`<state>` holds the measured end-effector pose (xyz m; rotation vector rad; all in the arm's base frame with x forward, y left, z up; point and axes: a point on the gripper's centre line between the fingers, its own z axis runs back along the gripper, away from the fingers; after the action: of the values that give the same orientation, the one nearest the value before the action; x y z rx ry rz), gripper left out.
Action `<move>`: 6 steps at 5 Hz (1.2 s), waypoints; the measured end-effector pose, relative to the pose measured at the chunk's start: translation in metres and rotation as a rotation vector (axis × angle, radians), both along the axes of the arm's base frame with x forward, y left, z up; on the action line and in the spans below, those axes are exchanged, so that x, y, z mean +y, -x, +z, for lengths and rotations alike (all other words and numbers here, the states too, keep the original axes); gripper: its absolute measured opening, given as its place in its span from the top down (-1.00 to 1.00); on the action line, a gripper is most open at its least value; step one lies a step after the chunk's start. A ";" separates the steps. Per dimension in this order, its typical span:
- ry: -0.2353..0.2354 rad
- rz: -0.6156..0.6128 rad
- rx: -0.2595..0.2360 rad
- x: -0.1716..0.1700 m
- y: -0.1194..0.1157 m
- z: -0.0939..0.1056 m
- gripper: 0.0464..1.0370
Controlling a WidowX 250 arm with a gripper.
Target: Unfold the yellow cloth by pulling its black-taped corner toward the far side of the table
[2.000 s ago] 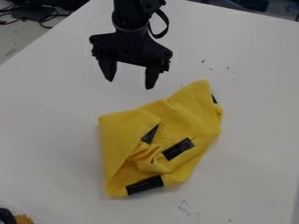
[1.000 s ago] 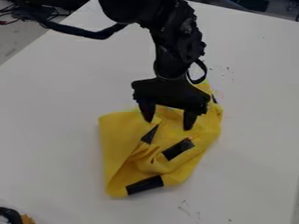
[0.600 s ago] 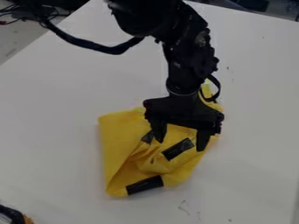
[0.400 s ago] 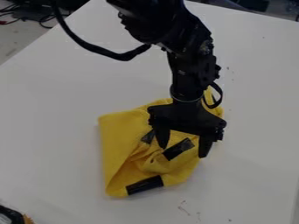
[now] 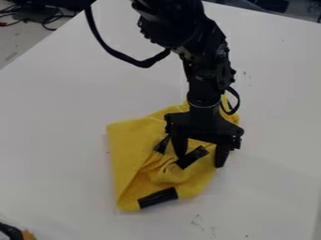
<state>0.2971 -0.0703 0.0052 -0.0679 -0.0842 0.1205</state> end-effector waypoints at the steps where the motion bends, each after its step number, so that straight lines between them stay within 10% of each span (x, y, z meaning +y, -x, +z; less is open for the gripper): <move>1: 0.007 0.004 -0.003 0.004 -0.004 0.000 -0.33; 3: 0.000 0.026 -0.030 0.005 0.000 -0.001 0.64; 4: -0.013 0.058 -0.060 -0.003 0.008 0.002 0.75; 6: -0.011 0.118 -0.074 -0.008 0.015 0.003 -0.32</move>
<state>0.2820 -0.0786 0.0087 -0.0562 -0.1632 0.2353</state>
